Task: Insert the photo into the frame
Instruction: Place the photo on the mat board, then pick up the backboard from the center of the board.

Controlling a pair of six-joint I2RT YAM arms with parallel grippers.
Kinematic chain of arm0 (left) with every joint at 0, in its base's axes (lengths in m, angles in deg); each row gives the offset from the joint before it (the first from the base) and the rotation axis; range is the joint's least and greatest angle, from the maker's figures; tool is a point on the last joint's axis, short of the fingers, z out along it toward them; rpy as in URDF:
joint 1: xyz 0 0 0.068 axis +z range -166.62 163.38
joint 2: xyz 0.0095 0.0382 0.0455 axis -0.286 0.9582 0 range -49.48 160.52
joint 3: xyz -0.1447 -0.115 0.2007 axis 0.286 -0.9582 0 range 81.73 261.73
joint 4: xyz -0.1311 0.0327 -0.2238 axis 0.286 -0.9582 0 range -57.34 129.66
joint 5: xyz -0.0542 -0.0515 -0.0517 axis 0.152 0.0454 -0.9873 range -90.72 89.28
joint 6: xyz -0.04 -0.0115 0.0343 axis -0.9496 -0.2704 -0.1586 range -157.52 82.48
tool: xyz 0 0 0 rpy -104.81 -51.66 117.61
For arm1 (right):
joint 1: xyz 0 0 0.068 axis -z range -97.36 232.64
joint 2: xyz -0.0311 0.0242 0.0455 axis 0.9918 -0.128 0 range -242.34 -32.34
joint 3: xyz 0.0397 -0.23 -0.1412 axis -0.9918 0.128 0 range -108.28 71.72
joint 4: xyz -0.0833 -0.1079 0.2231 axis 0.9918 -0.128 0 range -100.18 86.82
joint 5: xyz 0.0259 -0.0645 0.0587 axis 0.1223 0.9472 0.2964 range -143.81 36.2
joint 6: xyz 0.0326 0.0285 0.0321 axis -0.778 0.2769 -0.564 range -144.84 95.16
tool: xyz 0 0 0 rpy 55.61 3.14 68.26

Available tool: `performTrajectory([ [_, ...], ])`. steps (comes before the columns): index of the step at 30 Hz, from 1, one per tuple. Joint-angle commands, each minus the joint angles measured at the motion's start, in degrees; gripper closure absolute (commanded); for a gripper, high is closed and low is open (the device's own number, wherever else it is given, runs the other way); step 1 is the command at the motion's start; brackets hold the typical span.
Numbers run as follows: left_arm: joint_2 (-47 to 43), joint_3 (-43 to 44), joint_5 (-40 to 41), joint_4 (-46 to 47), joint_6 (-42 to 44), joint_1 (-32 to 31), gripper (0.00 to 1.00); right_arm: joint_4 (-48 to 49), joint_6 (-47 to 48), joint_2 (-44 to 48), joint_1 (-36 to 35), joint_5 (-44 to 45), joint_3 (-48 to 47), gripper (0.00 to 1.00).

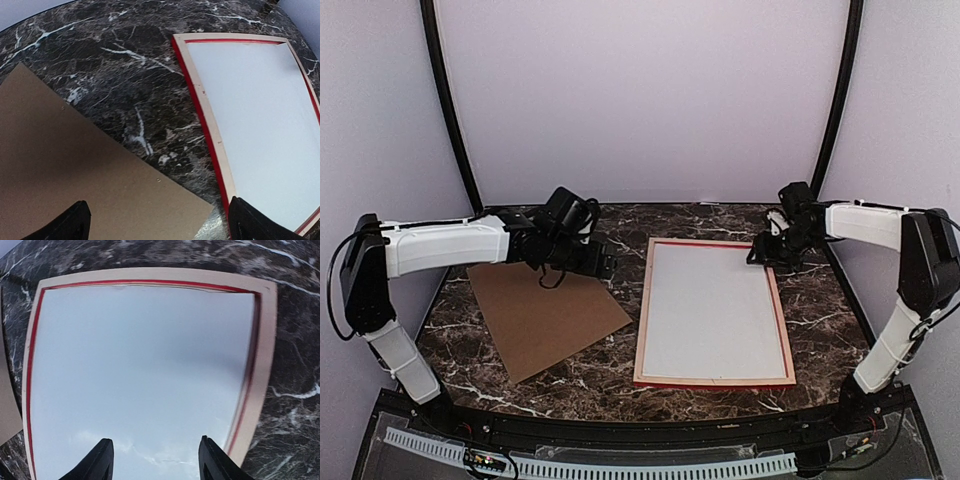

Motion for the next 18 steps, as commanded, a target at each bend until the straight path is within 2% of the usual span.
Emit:
performTrajectory([
  [1, -6.3, -6.1, 2.2, -2.2, -0.8, 3.7, 0.01, 1.2, -1.4, 0.7, -8.7, 1.9, -4.0, 0.4],
  [11, -17.9, -18.9, -5.1, -3.1, -4.0, 18.7, 0.01, 4.0, -3.4, -12.8, -27.2, -0.8, -18.7, 0.33],
  [18, -24.4, -28.6, -10.1, -2.0, -6.7, 27.7, 0.01, 4.0, -4.1, -24.9, -35.3, -3.4, -30.1, 0.32],
])
